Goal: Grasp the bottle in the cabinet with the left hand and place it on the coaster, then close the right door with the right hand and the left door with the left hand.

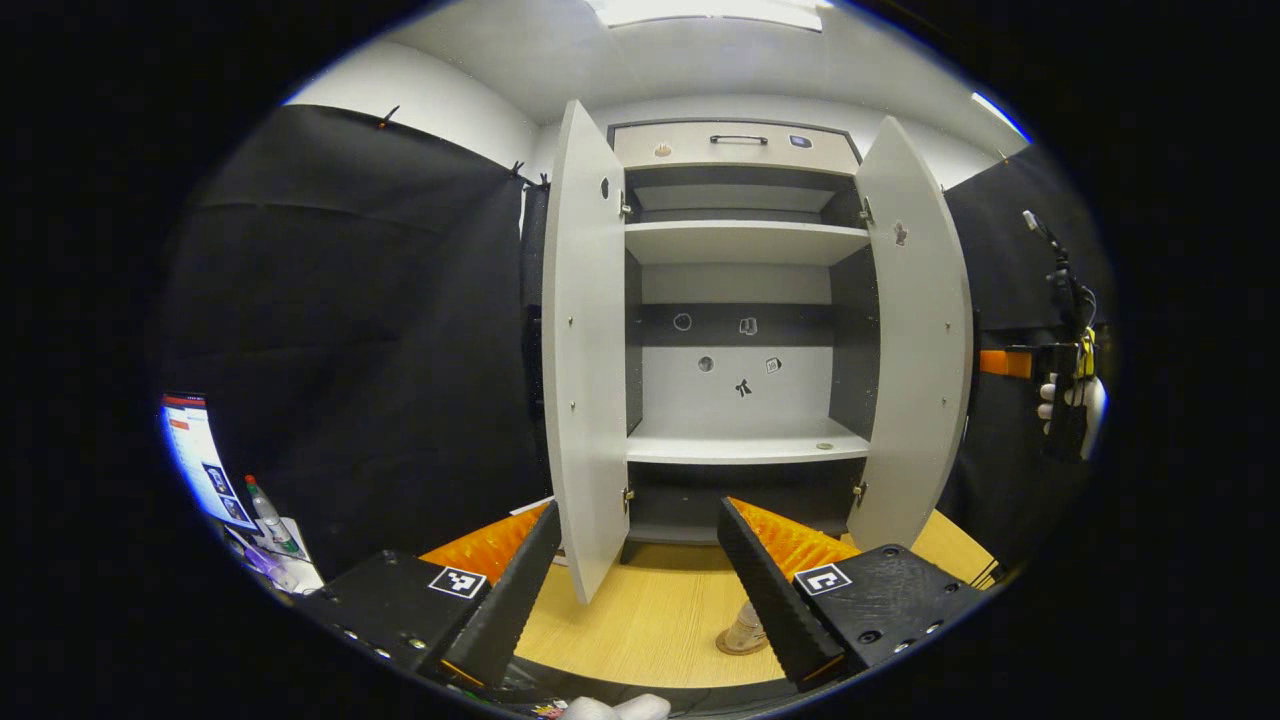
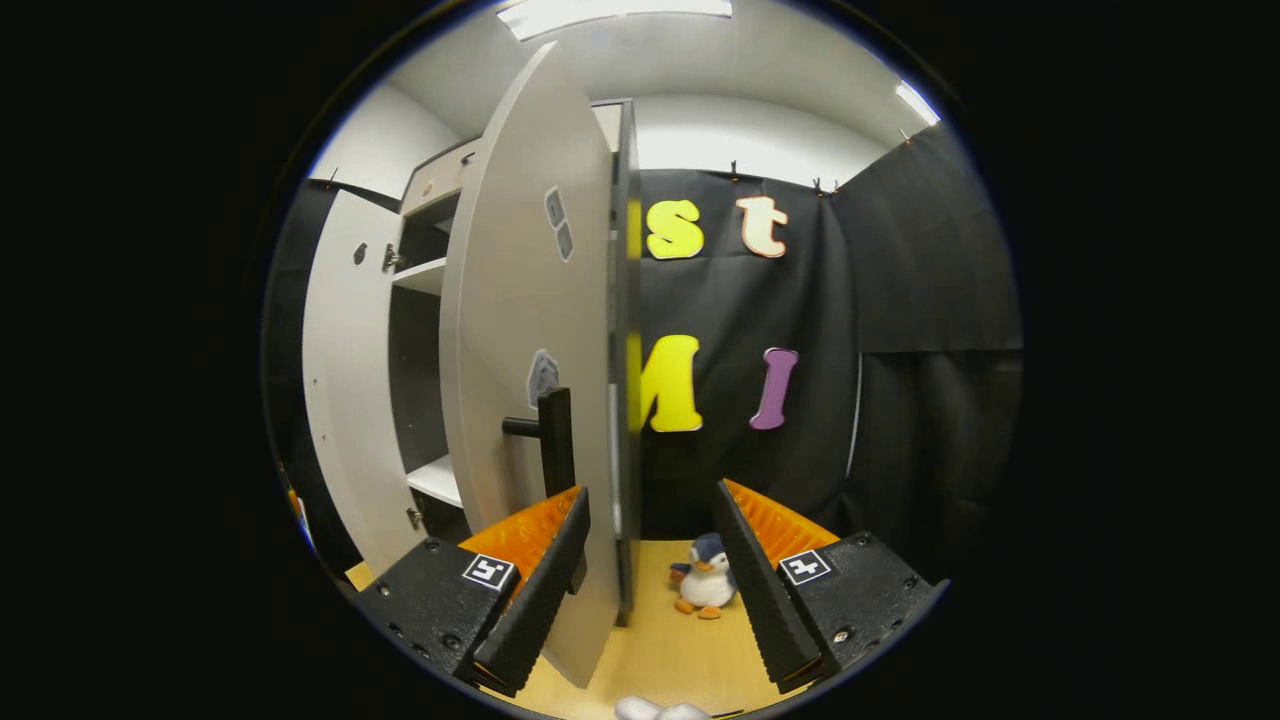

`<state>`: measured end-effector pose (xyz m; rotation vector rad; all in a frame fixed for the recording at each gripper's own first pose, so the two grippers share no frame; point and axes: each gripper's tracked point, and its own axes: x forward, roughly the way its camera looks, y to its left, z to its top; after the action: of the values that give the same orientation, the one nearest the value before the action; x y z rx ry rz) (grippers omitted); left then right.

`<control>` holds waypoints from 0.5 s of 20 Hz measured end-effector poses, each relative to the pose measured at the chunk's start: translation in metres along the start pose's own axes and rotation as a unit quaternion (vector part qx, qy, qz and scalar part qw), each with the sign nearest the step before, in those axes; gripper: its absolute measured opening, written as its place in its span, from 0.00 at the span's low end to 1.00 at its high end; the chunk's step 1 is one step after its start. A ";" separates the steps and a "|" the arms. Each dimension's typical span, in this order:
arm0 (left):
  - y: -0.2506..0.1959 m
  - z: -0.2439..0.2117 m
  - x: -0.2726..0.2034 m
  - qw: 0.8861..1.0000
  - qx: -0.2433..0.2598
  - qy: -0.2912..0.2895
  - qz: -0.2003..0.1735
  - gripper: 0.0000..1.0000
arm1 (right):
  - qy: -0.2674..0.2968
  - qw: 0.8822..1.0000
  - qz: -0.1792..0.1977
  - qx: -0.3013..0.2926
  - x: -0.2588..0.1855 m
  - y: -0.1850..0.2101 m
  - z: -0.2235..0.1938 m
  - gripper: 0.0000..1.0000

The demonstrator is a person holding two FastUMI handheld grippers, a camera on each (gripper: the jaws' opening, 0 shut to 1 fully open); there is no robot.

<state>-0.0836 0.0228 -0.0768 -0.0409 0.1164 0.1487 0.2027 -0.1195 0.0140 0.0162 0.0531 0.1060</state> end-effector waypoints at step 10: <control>0.012 0.001 0.004 1.000 0.002 -0.003 -0.018 0.96 | 0.010 0.998 0.062 -0.023 0.023 0.091 -0.010 0.79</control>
<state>-0.0815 0.0357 -0.0772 -0.0394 0.1094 0.1120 0.2152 -0.0268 0.0048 -0.0286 0.0705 0.2318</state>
